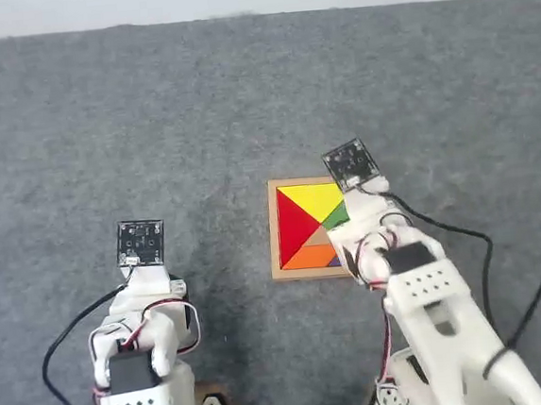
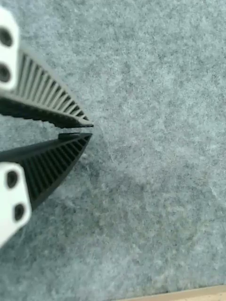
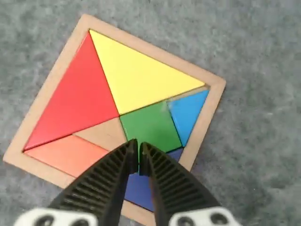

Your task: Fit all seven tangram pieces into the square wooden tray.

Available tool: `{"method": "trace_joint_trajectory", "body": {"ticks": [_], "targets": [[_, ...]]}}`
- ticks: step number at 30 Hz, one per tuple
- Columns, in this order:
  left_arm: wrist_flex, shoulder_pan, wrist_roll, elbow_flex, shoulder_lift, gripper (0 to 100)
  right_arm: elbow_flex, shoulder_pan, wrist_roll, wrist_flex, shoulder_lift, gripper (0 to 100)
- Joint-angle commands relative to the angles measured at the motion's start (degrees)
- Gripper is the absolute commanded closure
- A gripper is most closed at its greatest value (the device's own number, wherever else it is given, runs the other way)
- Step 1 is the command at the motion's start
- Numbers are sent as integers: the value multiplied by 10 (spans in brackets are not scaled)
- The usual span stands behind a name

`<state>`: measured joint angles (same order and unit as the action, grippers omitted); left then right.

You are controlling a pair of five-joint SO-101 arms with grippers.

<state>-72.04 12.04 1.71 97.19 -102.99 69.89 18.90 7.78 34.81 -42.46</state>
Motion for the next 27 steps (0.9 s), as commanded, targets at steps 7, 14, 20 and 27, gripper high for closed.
{"method": "trace_joint_trajectory", "body": {"ticks": [7,14,20,27], "targets": [[-2,1,-10,-7,-11,982,43,-7,8,-13,-107,990],[-2,1,-10,-7,-11,982,46,-7,8,-13,-116,991],[-2,1,-10,-7,-11,982,54,-3,90,-13,-116,991],[-2,1,-10,-7,-11,982,59,-5,76,-14,-121,991]]}}
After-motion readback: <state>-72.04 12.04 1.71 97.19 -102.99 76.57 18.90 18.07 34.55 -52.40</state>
